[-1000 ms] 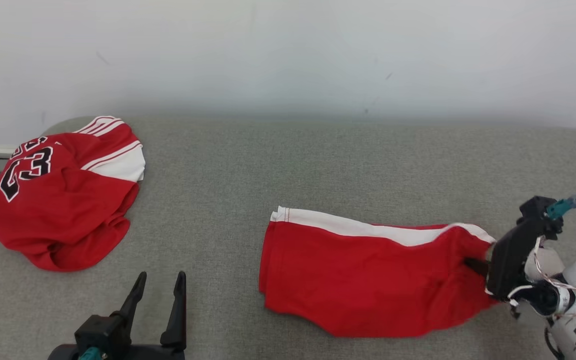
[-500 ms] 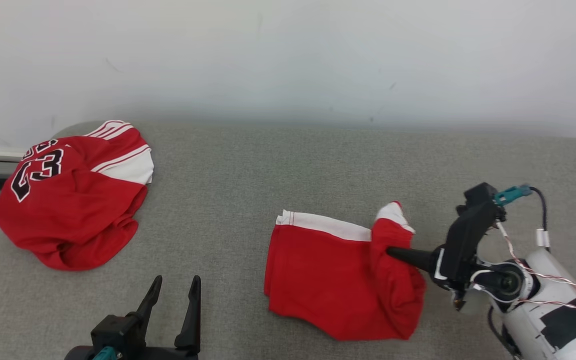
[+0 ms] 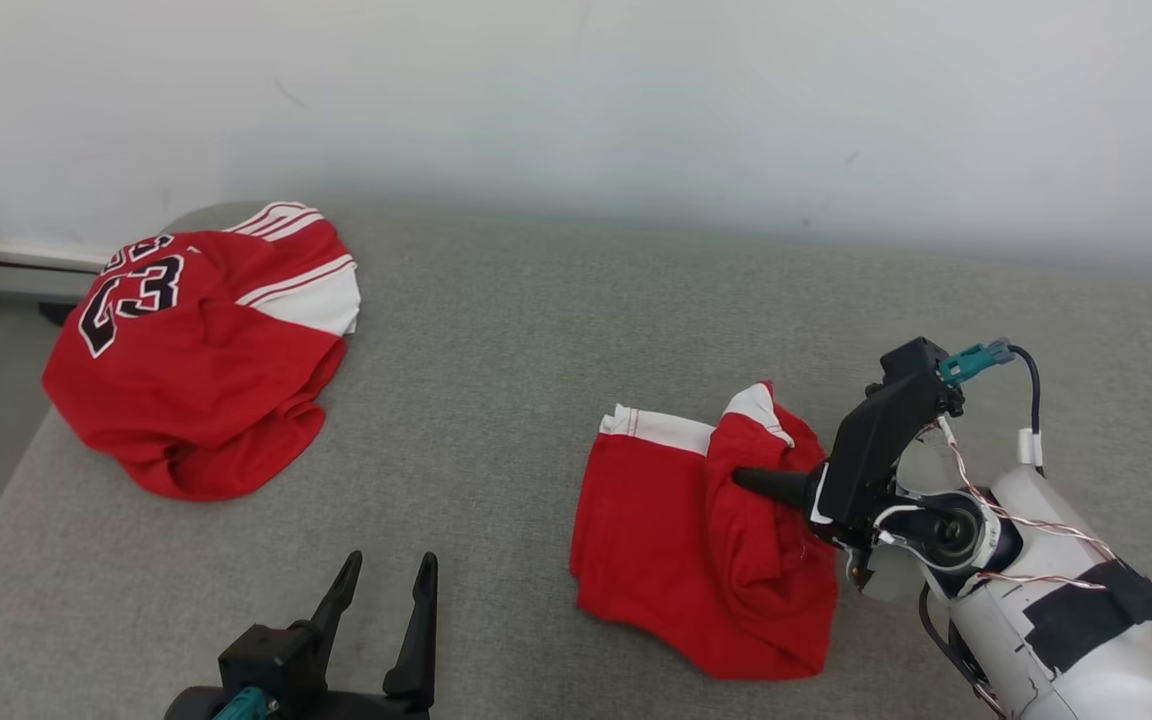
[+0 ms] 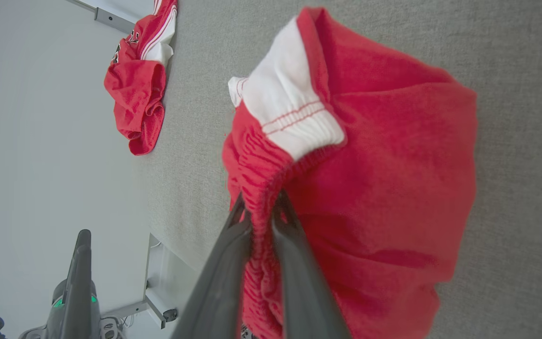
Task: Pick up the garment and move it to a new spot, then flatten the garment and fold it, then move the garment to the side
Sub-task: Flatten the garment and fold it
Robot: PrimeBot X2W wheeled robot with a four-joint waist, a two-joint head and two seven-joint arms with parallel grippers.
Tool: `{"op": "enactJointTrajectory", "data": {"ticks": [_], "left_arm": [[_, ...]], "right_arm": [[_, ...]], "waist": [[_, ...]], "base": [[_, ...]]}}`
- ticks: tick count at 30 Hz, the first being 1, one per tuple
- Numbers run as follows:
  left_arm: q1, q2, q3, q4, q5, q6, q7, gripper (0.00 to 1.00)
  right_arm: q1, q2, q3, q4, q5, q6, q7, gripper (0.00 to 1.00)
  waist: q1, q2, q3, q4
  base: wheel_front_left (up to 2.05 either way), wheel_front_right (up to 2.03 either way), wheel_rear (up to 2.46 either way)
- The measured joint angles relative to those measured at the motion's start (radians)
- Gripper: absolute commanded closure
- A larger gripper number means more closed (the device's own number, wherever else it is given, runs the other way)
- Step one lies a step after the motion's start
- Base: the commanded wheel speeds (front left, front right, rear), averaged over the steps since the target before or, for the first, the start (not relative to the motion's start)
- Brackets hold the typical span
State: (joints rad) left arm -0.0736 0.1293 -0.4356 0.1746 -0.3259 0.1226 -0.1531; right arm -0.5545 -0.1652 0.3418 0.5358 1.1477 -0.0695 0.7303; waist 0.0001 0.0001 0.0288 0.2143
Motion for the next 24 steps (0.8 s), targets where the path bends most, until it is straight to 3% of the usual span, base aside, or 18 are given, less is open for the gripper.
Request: {"op": "enactJointTrajectory", "data": {"ticks": [16, 17, 18, 19, 24], "left_arm": [[-0.020, -0.005, 0.003, 0.031, -0.002, -0.001, -0.002, 0.00], [-0.020, -0.005, 0.004, 0.034, -0.003, -0.001, -0.002, 0.00], [-0.020, -0.005, 0.004, 0.034, -0.003, -0.001, -0.002, 0.00], [-0.020, -0.005, 0.005, 0.035, -0.004, -0.001, -0.005, 0.00], [-0.019, -0.003, 0.017, 0.038, -0.009, -0.001, -0.008, 0.00]], "right_arm": [[-0.048, 0.027, 0.026, 0.081, -0.049, -0.029, -0.019, 1.00], [-0.050, 0.027, 0.030, 0.084, -0.050, -0.029, -0.018, 0.50], [-0.050, 0.027, 0.030, 0.084, -0.050, -0.029, -0.018, 0.50], [-0.050, 0.028, 0.031, 0.086, -0.050, -0.029, -0.019, 0.00], [-0.051, 0.035, 0.033, 0.098, -0.050, -0.029, -0.023, 0.00]], "waist": [[0.0000, 0.0000, 0.030, 0.065], [0.0000, 0.0000, 0.030, 0.065], [0.0000, 0.0000, 0.030, 0.065], [0.0000, 0.0000, 0.029, 0.065], [-0.0001, 0.0000, 0.026, 0.053]], "base": [[0.00, 0.00, 0.00], [0.00, 0.00, 0.00], [0.00, 0.00, 0.00], [0.00, 0.00, 0.00], [0.00, 0.00, 0.00]]}}
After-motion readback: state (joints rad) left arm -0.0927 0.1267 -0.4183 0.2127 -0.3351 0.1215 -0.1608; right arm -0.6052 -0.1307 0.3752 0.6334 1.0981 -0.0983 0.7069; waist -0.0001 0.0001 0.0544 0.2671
